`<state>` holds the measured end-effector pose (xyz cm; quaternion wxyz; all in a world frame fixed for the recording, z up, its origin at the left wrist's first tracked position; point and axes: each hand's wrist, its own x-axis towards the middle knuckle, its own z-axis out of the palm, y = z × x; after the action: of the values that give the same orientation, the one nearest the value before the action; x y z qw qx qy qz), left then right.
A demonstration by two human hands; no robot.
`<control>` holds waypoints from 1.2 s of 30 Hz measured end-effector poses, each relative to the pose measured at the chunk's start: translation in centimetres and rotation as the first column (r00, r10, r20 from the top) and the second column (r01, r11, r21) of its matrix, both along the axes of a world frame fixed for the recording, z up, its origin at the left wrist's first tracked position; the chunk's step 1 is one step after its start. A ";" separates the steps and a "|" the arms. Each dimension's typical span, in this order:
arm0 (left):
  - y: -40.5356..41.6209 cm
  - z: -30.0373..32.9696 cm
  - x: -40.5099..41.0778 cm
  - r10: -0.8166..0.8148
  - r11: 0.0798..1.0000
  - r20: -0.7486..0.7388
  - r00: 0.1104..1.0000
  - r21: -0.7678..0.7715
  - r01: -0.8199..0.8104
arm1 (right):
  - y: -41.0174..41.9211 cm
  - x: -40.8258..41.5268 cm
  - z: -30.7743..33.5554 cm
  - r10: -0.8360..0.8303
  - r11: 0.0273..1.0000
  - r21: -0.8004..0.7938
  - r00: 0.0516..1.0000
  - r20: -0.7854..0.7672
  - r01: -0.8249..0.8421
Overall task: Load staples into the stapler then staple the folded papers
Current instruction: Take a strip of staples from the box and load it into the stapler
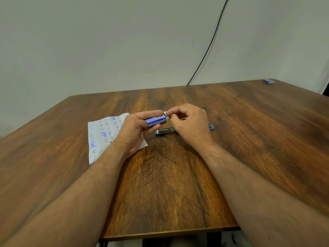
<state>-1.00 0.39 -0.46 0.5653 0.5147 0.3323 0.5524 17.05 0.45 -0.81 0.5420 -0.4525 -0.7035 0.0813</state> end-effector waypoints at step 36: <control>0.5 -0.9 0.0 -0.032 0.994 -0.262 0.965 0.093 0.058 | -0.3 -0.3 -0.3 0.200 0.976 -0.072 0.976 -0.081 -0.206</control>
<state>-1.00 0.85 -1.37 0.5028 0.6178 0.3635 0.4831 16.80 0.13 -1.07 0.5377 -0.3962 -0.7220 0.1807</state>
